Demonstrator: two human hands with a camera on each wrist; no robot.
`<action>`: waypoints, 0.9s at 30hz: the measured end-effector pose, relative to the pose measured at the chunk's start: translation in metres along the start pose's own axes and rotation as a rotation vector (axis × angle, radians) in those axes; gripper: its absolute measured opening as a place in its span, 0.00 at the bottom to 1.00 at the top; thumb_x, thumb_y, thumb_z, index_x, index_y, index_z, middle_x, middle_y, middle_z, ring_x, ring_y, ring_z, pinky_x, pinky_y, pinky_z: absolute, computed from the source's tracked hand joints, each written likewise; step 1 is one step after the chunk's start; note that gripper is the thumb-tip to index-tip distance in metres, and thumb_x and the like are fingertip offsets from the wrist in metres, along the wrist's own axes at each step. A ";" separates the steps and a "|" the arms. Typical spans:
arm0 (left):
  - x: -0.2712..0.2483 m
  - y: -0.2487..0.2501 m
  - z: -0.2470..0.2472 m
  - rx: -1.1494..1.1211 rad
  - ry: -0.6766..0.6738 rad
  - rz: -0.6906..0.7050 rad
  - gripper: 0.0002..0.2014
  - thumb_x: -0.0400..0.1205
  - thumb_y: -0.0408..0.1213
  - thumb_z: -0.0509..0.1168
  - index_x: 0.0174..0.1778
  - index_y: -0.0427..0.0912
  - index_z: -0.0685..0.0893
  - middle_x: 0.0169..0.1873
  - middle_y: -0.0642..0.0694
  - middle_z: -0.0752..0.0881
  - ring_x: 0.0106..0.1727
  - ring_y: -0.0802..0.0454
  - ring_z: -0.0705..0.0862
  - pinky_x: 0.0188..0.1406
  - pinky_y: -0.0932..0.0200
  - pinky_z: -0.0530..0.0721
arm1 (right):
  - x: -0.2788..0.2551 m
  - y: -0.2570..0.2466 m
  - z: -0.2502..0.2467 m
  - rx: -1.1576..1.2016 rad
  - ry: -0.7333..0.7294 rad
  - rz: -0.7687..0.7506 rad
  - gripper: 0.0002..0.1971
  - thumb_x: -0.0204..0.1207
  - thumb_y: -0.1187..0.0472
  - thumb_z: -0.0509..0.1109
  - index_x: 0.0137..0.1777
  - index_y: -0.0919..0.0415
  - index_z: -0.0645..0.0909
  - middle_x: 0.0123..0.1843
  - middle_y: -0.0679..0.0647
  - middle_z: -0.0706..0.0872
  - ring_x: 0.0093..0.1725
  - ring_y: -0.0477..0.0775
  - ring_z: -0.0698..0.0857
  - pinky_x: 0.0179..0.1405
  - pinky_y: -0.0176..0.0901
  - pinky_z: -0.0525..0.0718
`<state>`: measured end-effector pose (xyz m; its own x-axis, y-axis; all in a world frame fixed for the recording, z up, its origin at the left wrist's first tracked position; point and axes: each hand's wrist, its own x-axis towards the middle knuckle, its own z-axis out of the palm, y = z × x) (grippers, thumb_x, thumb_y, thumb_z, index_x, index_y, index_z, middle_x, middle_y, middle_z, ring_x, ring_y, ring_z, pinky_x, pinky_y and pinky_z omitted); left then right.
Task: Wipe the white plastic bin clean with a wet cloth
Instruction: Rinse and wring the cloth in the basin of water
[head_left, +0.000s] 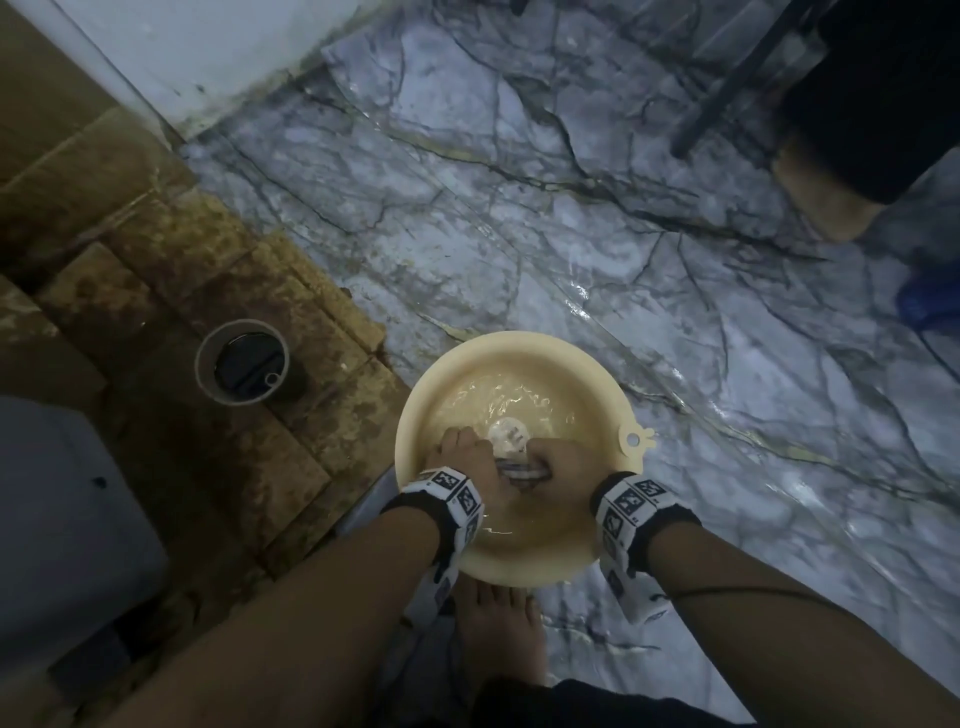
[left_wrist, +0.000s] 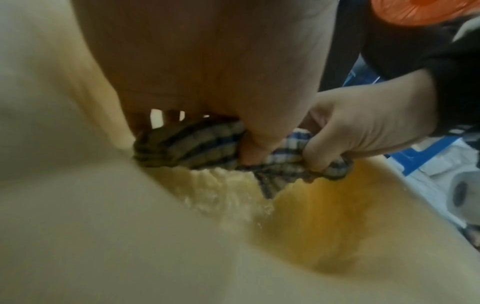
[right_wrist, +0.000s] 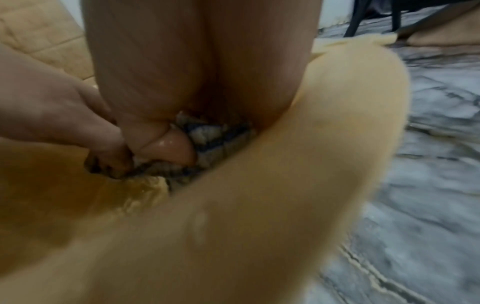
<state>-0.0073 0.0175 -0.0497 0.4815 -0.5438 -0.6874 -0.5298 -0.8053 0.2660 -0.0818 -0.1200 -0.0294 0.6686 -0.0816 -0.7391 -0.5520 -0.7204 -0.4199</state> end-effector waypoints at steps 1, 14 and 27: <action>-0.003 -0.001 -0.009 -0.070 -0.018 0.035 0.15 0.79 0.52 0.62 0.53 0.44 0.78 0.57 0.44 0.81 0.59 0.42 0.78 0.58 0.49 0.77 | -0.001 0.000 -0.003 0.074 0.033 0.013 0.17 0.70 0.64 0.71 0.32 0.51 0.65 0.34 0.48 0.75 0.39 0.55 0.75 0.36 0.43 0.70; -0.025 -0.004 -0.056 -0.826 -0.206 0.015 0.29 0.83 0.60 0.57 0.42 0.33 0.83 0.20 0.42 0.75 0.18 0.48 0.71 0.20 0.63 0.70 | -0.024 -0.017 -0.017 0.290 0.193 -0.167 0.10 0.75 0.68 0.66 0.43 0.51 0.81 0.40 0.51 0.86 0.38 0.46 0.82 0.40 0.44 0.77; -0.023 0.004 -0.044 -0.580 0.080 0.129 0.30 0.90 0.52 0.46 0.23 0.44 0.73 0.22 0.46 0.76 0.26 0.48 0.74 0.27 0.56 0.66 | -0.025 -0.029 -0.010 0.446 0.383 -0.169 0.18 0.87 0.57 0.54 0.39 0.55 0.82 0.28 0.43 0.80 0.27 0.39 0.78 0.31 0.34 0.72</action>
<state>0.0099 0.0165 -0.0033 0.5017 -0.6435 -0.5782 -0.1309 -0.7171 0.6846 -0.0772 -0.1040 0.0068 0.8512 -0.2924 -0.4358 -0.5224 -0.3936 -0.7564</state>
